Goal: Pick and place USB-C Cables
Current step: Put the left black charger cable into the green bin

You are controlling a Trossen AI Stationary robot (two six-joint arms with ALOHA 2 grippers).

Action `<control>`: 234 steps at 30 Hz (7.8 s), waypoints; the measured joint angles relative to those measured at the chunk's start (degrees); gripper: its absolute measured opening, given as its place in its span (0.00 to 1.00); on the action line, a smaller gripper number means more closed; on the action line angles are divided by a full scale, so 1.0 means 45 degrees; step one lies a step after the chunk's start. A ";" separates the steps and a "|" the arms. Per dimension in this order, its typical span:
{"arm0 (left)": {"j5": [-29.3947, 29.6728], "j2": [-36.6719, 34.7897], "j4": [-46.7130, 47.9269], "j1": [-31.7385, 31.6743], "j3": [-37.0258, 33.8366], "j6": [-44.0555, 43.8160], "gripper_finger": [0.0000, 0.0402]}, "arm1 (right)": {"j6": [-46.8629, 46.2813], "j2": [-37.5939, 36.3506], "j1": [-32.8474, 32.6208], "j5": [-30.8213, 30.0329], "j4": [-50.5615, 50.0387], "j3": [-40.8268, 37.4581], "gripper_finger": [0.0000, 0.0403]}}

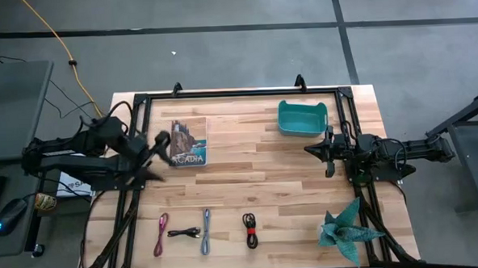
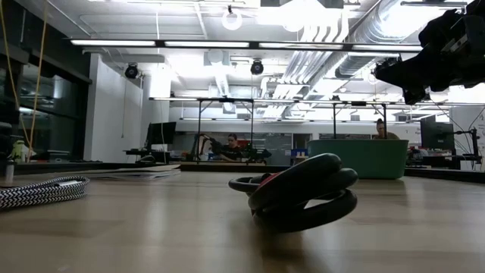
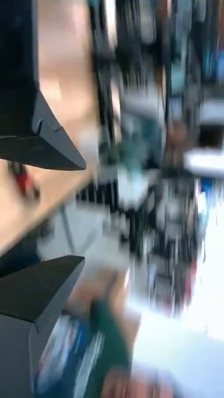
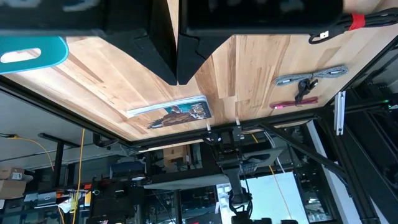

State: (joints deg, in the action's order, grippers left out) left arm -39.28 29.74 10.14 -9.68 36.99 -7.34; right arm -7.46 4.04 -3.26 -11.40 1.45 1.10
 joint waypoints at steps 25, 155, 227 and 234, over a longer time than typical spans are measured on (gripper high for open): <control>0.0756 0.0694 -0.0892 0.2952 -0.0005 -0.0969 0.54 | -0.0001 0.0002 -0.0001 -0.0003 -0.0003 0.0000 0.00; 1.2603 0.7311 0.5606 1.1383 0.2574 -0.5072 0.02 | 0.0000 0.0022 -0.0002 0.0005 -0.0073 0.0000 0.00; 0.6925 0.1928 -0.1371 -0.0930 -0.0398 0.3088 0.02 | -0.0003 0.0027 0.0003 0.0005 -0.0071 0.0000 0.00; 0.6905 0.1938 -0.1553 -0.0930 -0.0398 0.2912 0.02 | -0.0002 0.0027 -0.0002 0.0001 -0.0073 0.0000 0.00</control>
State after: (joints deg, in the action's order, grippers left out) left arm -8.21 38.46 3.16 -13.87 35.20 5.76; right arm -7.48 4.16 -3.27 -11.39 1.13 1.10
